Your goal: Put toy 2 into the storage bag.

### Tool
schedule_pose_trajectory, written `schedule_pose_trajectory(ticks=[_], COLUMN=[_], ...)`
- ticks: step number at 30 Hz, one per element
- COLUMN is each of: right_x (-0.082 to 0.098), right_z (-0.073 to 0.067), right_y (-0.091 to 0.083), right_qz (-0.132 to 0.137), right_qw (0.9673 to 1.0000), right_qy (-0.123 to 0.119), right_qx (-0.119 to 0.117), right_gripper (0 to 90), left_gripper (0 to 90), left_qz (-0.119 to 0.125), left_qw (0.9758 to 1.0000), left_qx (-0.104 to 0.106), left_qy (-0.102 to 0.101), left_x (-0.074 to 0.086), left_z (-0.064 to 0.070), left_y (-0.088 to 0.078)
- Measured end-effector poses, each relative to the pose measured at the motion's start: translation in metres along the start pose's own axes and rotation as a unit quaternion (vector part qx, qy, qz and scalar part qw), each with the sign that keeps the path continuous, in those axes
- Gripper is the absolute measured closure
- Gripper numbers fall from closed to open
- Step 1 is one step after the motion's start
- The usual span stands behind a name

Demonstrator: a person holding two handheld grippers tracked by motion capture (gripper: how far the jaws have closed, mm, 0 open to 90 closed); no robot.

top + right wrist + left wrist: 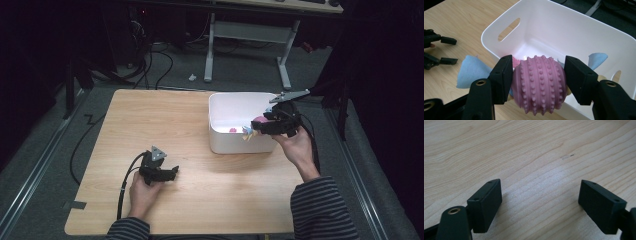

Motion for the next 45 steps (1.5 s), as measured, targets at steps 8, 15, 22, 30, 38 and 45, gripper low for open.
schedule_pose_trajectory(ticks=[8, 15, 22, 30, 38, 45], right_x=[-0.004, -0.006, -0.007, -0.006, 0.001, 0.015], right_z=[0.005, 0.012, 0.011, 0.012, 0.017, 0.018], right_y=[0.012, 0.024, 0.040, 0.055, 0.058, 0.036], right_qz=[0.003, -0.003, -0.013, -0.028, -0.026, 0.009], right_qw=[0.9999, 0.9996, 0.9994, 0.9989, 0.9985, 0.9985], right_qy=[0.009, 0.027, 0.030, 0.036, 0.048, 0.053], right_qx=[0.009, 0.008, 0.008, 0.007, 0.009, 0.013], right_gripper=[41.8, 41.6, 41.3, 40.9, 32.7, 30.0], left_gripper=[19.5, 19.5, 19.6, 19.8, 20.0, 20.2], left_qz=[0.000, -0.001, -0.001, -0.001, -0.001, 0.000], left_qw=[1.0000, 1.0000, 1.0000, 1.0000, 1.0000, 1.0000], left_qx=[0.000, 0.000, 0.000, -0.001, -0.001, -0.001], left_qy=[0.000, 0.001, 0.000, 0.000, 0.000, 0.000], left_x=[0.000, 0.000, 0.000, 0.000, 0.000, 0.000], left_z=[0.000, 0.000, 0.000, 0.000, 0.000, 0.000], left_y=[0.000, 0.000, 0.000, 0.000, 0.000, 0.000])
Point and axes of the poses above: each handheld gripper's, and its own axes: y roughly forward along the jaws, x roughly out of its underside, z roughly to its right, the point moved 3 cm from there along y, roughly forward along the jaws, and after that the axes turned 6 degrees about -y, right-handed, at the moved point
